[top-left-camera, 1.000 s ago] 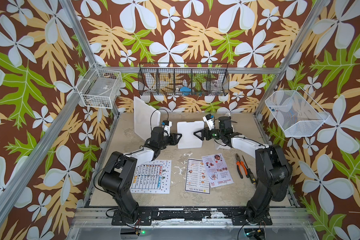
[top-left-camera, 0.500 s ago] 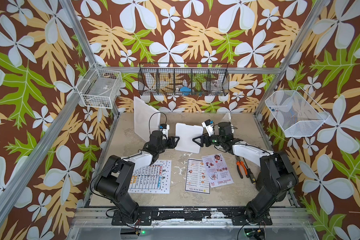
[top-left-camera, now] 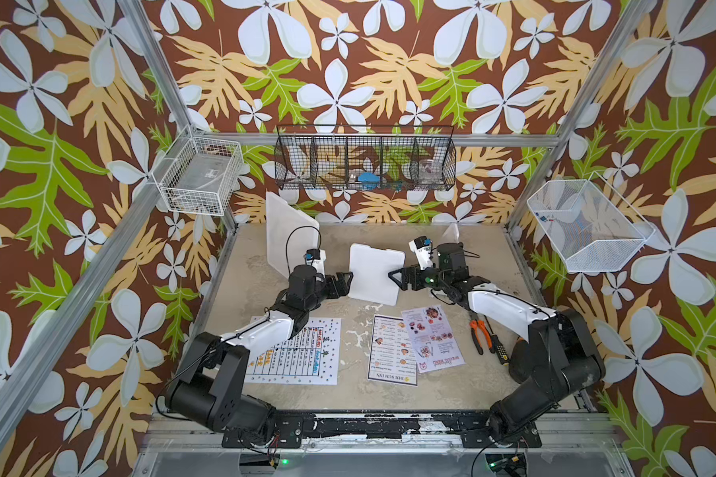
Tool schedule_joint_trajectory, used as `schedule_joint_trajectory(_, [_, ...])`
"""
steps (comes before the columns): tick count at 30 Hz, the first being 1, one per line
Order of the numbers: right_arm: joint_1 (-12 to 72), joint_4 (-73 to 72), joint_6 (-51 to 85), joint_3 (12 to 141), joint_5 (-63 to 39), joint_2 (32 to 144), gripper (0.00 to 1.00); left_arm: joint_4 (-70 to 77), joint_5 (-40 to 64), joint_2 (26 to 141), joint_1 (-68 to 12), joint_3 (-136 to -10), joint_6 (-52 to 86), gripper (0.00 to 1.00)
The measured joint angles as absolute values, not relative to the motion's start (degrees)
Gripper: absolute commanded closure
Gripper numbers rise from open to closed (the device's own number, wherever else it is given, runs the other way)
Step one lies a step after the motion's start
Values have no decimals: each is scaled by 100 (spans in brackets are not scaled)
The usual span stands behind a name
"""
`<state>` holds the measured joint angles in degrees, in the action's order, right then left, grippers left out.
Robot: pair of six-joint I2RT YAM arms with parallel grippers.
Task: Insert the menus into the narrow rack
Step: Move the narrow rack to the center of the board.
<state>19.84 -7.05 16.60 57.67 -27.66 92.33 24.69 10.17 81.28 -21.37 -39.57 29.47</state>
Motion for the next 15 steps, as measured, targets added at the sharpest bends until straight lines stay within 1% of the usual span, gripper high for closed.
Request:
schedule_joint_trajectory(1, [2018, -652, 1723, 5669, -2589, 9094, 5, 2414, 945, 7922, -2165, -3837, 2989, 3])
schedule_joint_trajectory(4, [2259, -451, 1841, 5286, -2137, 8560, 5, 2200, 755, 7314, -2388, -3492, 3052, 2])
schedule_joint_trajectory(8, [2462, -327, 2189, 4602, -1758, 7778, 5, 1883, 342, 6615, -2995, -3070, 3236, 1])
schedule_joint_trajectory(11, [2464, -67, 2447, 4095, -1450, 7205, 5, 1603, 54, 6340, -3481, -2884, 3479, 0])
schedule_joint_trajectory(15, [2449, 377, 2672, 3743, -1313, 6670, 6, 1319, -176, 6204, -4060, -2722, 3780, 0])
